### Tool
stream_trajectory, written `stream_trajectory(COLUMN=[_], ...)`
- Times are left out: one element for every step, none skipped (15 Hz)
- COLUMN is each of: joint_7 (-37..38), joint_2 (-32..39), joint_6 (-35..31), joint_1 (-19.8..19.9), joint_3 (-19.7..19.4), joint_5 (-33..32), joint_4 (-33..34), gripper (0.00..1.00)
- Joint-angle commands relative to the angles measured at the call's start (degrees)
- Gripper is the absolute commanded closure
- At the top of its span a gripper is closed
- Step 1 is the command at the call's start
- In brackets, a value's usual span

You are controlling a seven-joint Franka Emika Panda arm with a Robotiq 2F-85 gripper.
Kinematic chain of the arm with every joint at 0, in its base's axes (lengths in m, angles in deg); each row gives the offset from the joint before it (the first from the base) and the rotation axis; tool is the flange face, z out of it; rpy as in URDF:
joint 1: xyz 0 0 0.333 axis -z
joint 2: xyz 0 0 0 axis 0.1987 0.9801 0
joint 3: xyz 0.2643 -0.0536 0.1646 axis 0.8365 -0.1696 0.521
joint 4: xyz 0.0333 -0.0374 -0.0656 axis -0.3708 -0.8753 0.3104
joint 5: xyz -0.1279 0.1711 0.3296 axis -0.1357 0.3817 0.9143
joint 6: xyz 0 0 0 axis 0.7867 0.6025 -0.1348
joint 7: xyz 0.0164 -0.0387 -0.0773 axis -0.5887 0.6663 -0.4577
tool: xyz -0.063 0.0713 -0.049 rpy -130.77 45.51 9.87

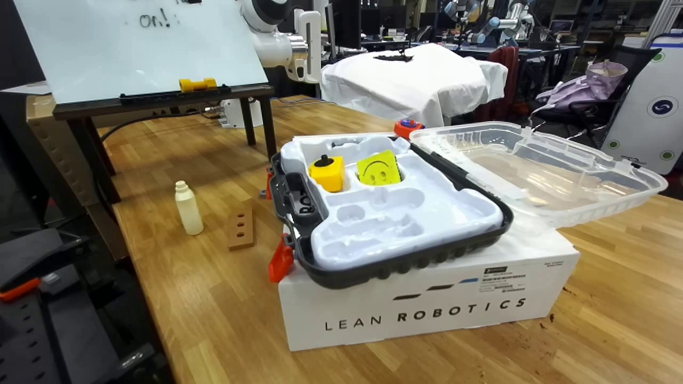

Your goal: Remove the yellow object from the whiteboard and put it in the black and white case on the table

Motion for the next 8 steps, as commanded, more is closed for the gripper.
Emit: stream_trajectory(joint_7=[0.06, 0.21, -0.33, -0.48, 0.25, 0.92, 1.46, 2.08], joint_2=[0.03, 0.03, 0.09, 0.26, 0.77, 1.28, 1.97, 2.81], joint_6=[0.14, 0.09, -0.17, -0.17, 0.54, 0.77, 1.28, 1.6], joint_1=[-0.3, -0.36, -0.65, -0.84, -0.85, -0.87, -0.99, -1.16], joint_3=[-0.27, -0.42, -0.65, -0.74, -0.52, -0.33, -0.25, -0.13], joint_5=[-0.08, 0.68, 2.09, 3.2, 3.67, 4.1, 4.86, 5.5], joint_4=[0.11, 0.05, 0.02, 0.08, 0.38, 0.43, 0.57, 0.72], gripper=[0.0, 0.0, 0.0, 0.0, 0.0, 0.0, 0.0, 0.0])
